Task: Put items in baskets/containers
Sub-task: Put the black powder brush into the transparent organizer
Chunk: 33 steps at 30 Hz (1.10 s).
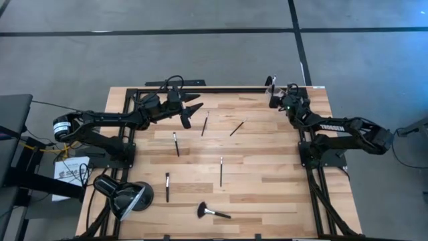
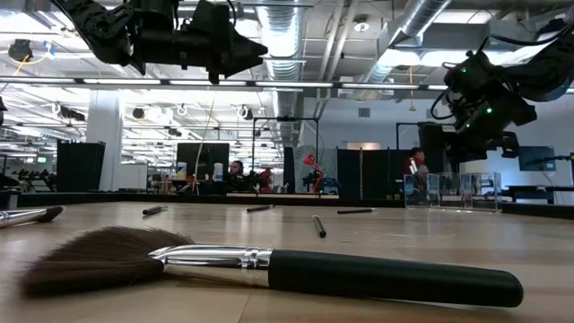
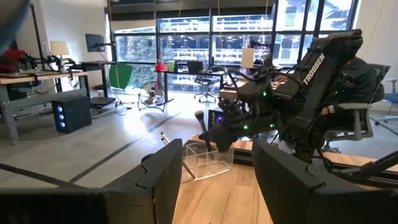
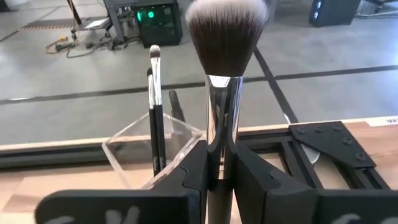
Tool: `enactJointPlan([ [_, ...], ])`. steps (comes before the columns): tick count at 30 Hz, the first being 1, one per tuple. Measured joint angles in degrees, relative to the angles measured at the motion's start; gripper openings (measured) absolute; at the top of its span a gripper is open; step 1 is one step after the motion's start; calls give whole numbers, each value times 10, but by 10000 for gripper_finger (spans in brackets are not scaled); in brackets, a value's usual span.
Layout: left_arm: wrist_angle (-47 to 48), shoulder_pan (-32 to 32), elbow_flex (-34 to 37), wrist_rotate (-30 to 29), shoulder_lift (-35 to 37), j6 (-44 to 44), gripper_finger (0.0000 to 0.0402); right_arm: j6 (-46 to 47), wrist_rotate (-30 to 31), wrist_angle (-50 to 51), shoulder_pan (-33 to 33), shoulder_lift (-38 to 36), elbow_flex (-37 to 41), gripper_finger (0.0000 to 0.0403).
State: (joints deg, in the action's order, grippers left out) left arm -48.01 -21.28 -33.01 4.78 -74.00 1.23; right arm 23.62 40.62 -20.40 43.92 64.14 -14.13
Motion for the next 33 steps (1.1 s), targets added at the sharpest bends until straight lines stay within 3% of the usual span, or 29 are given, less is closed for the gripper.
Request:
enactJointPlan([
  [16,-1,0,0,0,0,-2,190,1,18,-16,0,74,0,51],
  [33,0,0,0,0,0,-2,190,0,23,-20,0,75,0,58],
])
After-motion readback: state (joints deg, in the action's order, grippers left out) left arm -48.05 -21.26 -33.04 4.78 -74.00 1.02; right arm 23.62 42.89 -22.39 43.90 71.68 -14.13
